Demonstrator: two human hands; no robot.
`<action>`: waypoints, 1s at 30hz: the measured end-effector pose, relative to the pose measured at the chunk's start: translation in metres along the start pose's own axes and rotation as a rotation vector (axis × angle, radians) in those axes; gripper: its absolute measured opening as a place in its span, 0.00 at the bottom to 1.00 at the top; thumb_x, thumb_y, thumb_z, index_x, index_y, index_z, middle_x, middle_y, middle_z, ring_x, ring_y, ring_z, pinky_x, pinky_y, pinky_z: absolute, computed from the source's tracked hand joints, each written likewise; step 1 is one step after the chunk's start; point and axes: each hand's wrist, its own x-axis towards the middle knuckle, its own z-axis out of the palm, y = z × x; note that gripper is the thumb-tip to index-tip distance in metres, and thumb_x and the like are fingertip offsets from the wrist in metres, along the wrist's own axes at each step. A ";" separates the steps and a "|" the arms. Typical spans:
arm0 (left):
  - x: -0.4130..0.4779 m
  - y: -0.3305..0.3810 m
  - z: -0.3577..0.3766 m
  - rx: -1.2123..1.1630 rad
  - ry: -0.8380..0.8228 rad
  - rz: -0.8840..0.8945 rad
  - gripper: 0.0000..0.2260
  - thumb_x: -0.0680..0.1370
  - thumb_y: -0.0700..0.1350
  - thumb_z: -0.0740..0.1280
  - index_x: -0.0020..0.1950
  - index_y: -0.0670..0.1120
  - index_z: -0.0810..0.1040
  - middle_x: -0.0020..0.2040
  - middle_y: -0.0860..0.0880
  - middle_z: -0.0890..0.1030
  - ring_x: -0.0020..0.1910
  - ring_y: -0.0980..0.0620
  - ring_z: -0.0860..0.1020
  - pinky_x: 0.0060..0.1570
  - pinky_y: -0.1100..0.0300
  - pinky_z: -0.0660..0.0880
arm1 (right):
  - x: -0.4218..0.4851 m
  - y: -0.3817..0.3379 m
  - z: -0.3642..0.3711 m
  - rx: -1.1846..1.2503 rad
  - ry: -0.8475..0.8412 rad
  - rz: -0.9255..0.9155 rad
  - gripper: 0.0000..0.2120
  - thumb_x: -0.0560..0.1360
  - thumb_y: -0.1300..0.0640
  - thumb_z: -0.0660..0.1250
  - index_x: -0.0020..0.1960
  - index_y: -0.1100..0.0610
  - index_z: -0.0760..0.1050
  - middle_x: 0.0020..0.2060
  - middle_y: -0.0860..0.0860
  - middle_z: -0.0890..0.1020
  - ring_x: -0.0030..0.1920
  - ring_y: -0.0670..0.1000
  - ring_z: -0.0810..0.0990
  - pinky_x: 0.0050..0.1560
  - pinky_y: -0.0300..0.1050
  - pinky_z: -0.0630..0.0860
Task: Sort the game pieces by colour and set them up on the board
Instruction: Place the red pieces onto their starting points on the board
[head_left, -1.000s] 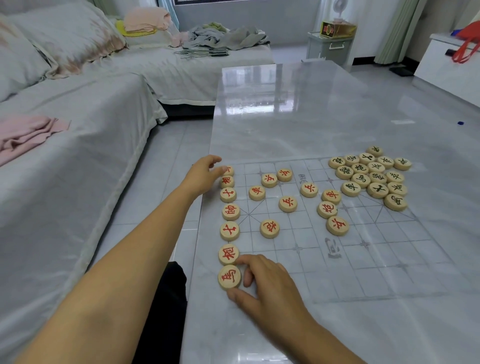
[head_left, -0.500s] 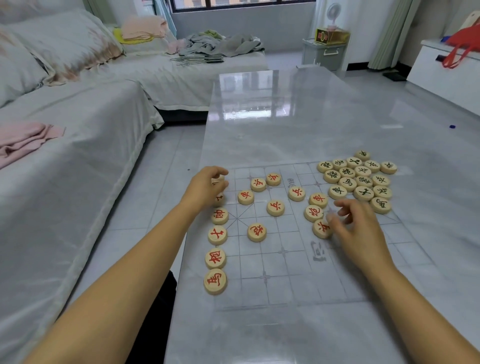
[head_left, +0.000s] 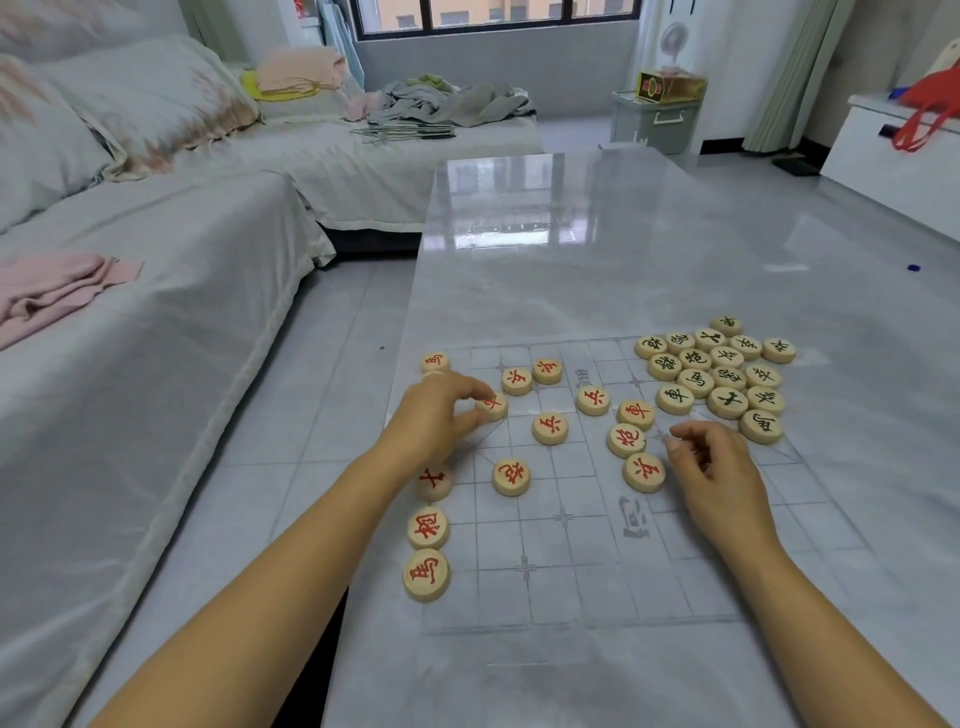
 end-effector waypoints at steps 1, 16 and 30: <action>-0.002 0.000 0.003 0.021 -0.012 0.008 0.12 0.77 0.43 0.65 0.60 0.50 0.77 0.61 0.50 0.76 0.62 0.50 0.72 0.61 0.59 0.69 | 0.000 0.001 0.000 -0.005 -0.002 -0.003 0.08 0.76 0.56 0.62 0.54 0.56 0.73 0.48 0.50 0.73 0.44 0.49 0.72 0.45 0.43 0.66; 0.002 -0.034 -0.011 0.022 0.204 -0.175 0.18 0.77 0.41 0.65 0.66 0.49 0.71 0.67 0.48 0.72 0.69 0.47 0.66 0.68 0.48 0.64 | -0.001 0.002 -0.006 0.370 0.117 0.097 0.11 0.77 0.59 0.60 0.59 0.56 0.71 0.48 0.51 0.75 0.44 0.48 0.73 0.40 0.34 0.68; 0.053 0.004 0.012 0.484 -0.165 0.006 0.16 0.77 0.51 0.64 0.65 0.53 0.74 0.60 0.50 0.79 0.61 0.47 0.71 0.59 0.54 0.67 | 0.002 0.003 -0.004 0.265 0.085 0.066 0.08 0.77 0.60 0.60 0.55 0.53 0.73 0.47 0.46 0.76 0.46 0.43 0.74 0.42 0.34 0.68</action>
